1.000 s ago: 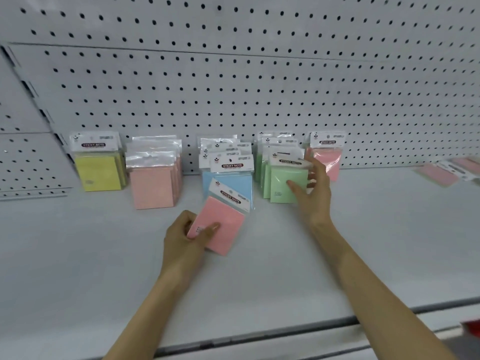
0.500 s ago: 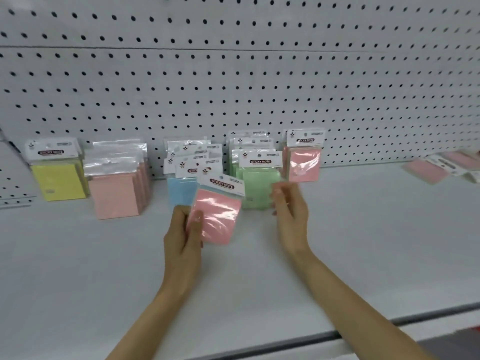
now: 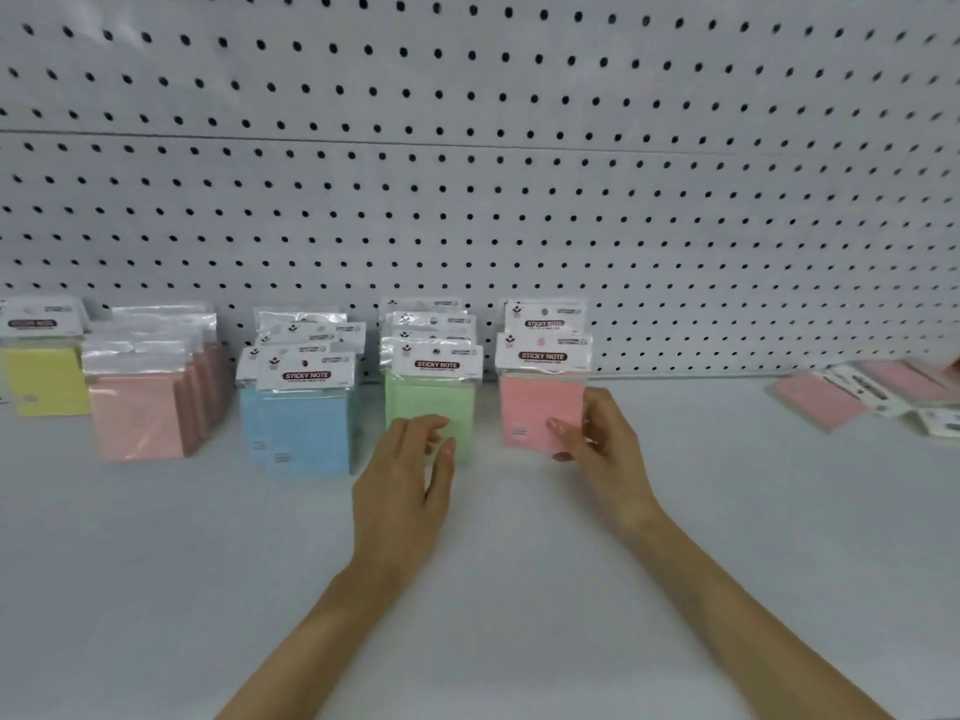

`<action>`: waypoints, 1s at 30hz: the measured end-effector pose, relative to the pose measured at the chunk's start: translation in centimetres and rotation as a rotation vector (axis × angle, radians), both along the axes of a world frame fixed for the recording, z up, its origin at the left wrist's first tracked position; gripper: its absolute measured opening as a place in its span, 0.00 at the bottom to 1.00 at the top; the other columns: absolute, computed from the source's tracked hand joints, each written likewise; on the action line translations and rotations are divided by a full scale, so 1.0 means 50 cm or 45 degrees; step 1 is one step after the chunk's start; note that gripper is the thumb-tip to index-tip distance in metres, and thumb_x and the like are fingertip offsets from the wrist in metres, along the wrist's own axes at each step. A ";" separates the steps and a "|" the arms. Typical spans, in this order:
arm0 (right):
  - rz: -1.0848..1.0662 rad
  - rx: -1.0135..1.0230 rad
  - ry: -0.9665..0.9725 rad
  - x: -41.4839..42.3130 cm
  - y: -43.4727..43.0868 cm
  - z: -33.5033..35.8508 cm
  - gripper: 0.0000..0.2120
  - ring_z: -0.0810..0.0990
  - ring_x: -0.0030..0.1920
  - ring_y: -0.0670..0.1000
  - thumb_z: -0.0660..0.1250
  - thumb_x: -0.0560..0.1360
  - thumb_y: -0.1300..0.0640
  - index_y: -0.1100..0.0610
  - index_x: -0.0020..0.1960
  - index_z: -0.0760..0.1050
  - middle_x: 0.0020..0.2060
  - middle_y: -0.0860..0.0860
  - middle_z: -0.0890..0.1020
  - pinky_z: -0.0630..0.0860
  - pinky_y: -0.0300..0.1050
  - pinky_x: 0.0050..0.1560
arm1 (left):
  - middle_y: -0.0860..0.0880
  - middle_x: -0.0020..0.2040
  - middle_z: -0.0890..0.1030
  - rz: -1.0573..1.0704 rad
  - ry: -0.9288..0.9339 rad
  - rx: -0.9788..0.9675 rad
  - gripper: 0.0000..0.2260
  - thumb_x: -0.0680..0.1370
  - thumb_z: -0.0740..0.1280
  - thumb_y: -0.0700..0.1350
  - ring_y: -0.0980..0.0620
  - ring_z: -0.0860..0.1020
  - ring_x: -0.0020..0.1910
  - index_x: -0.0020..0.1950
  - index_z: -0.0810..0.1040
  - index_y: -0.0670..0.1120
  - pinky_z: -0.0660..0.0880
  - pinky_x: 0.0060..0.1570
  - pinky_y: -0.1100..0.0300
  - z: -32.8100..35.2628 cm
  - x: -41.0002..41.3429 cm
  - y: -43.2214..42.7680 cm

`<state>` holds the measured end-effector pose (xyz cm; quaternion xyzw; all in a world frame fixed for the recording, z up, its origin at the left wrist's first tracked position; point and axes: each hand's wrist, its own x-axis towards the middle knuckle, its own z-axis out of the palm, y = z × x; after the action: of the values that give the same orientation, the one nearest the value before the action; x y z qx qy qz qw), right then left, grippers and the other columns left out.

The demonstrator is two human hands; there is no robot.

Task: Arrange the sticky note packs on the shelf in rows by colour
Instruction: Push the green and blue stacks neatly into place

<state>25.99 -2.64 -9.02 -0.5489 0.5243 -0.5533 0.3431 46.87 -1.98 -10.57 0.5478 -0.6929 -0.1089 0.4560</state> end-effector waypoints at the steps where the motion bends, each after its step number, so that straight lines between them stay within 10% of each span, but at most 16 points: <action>1: -0.049 0.016 0.021 -0.021 -0.013 0.000 0.12 0.78 0.45 0.58 0.68 0.75 0.63 0.49 0.52 0.73 0.44 0.46 0.79 0.80 0.48 0.42 | 0.57 0.50 0.75 0.003 -0.044 0.004 0.15 0.77 0.55 0.55 0.60 0.77 0.46 0.58 0.75 0.53 0.75 0.37 0.61 -0.001 -0.001 -0.002; 5: -0.144 0.062 0.084 -0.068 -0.061 -0.008 0.14 0.77 0.40 0.58 0.69 0.74 0.61 0.42 0.48 0.72 0.45 0.57 0.79 0.80 0.57 0.47 | 0.55 0.51 0.70 -0.029 -0.118 0.070 0.18 0.77 0.56 0.56 0.52 0.76 0.49 0.63 0.75 0.52 0.76 0.43 0.57 -0.006 -0.002 -0.011; 11: -0.158 0.053 0.214 -0.053 -0.096 -0.015 0.11 0.77 0.37 0.50 0.71 0.73 0.57 0.44 0.46 0.71 0.38 0.44 0.79 0.73 0.37 0.41 | 0.56 0.49 0.68 -0.003 -0.156 0.065 0.18 0.77 0.57 0.56 0.53 0.74 0.46 0.64 0.75 0.54 0.73 0.40 0.59 -0.004 0.001 -0.010; 18: -0.354 0.122 0.448 -0.043 -0.115 -0.025 0.13 0.74 0.36 0.45 0.75 0.67 0.50 0.52 0.45 0.73 0.37 0.44 0.76 0.71 0.42 0.39 | 0.55 0.50 0.68 0.026 -0.198 0.050 0.20 0.76 0.56 0.58 0.49 0.75 0.48 0.63 0.76 0.53 0.71 0.42 0.59 -0.008 0.004 -0.011; 30: -0.433 0.151 0.261 -0.039 -0.115 -0.016 0.20 0.71 0.34 0.45 0.77 0.67 0.53 0.56 0.48 0.68 0.33 0.48 0.72 0.69 0.38 0.37 | 0.47 0.52 0.74 -0.008 -0.303 0.075 0.21 0.76 0.57 0.57 0.46 0.75 0.50 0.65 0.76 0.51 0.74 0.44 0.54 -0.001 0.015 -0.006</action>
<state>24.02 -8.40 -9.82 -0.4847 0.6732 -0.5128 0.2212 47.60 -2.28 -10.60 0.5679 -0.7403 -0.0650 0.3539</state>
